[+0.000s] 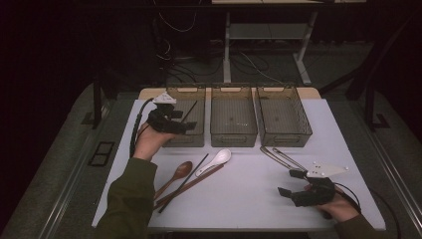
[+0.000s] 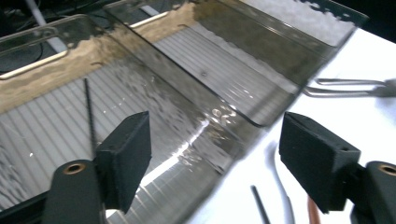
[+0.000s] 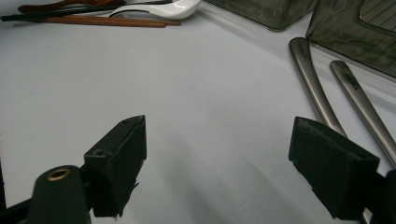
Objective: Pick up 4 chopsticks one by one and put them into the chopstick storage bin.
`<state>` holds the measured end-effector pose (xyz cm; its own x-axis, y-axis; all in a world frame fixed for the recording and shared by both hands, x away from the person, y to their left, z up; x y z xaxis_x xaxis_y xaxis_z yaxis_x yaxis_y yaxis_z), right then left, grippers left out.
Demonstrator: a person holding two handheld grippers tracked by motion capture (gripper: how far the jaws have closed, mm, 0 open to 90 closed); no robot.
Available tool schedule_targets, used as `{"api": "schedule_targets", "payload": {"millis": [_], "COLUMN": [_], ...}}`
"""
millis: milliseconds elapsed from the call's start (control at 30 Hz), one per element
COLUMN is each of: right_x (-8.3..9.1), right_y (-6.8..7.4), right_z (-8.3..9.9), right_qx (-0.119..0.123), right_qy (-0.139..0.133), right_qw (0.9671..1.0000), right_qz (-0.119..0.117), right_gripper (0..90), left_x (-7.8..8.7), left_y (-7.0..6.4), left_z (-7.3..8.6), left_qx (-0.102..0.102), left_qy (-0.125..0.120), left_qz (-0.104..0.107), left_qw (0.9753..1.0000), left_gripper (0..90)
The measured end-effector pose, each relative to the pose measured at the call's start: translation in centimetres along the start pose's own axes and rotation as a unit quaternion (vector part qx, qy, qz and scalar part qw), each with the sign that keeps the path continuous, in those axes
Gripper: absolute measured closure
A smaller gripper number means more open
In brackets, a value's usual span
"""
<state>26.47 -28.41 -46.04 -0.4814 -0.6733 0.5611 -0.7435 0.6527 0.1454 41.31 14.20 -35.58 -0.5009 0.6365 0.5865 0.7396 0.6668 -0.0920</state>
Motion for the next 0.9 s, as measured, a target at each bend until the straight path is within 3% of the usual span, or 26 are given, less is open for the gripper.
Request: {"api": "schedule_targets", "payload": {"millis": [367, 600, 800, 900], "right_x": [0.0, 0.0, 0.0, 0.1], "right_y": [0.1, 0.1, 0.1, 0.1], "right_z": [-0.1, -0.1, -0.1, -0.1], "right_qx": [0.002, 0.000, 0.001, 0.001], "right_qy": [0.000, -0.001, -0.001, -0.003], "right_qw": [1.0000, 1.0000, 1.0000, 1.0000], "right_qz": [0.000, 0.001, 0.002, 0.003], "right_gripper": [19.0, 19.0, 19.0, 19.0], "left_x": [1.5, 2.7, 3.0, 3.0], "left_y": [-4.7, -6.5, -7.3, -7.5], "left_z": [3.4, 6.1, 8.5, 9.7], "left_qx": [-0.016, -0.018, -0.004, 0.015], "left_qy": [-0.006, -0.007, 0.007, 0.012], "left_qz": [-0.002, -0.019, -0.024, -0.029], "left_qw": [0.9998, 0.9996, 0.9997, 0.9994], "left_gripper": [25.2, 35.0, 48.6, 55.2]}}
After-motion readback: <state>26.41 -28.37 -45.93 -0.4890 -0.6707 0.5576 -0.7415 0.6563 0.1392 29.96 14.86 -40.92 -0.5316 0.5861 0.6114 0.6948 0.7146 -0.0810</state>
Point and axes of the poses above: each handheld gripper's, and its own axes: x roughly backward along the jaws, z roughly out of its underside, y roughly to its left, the point moved 2 cm from there along -x, roughly forward along the jaws
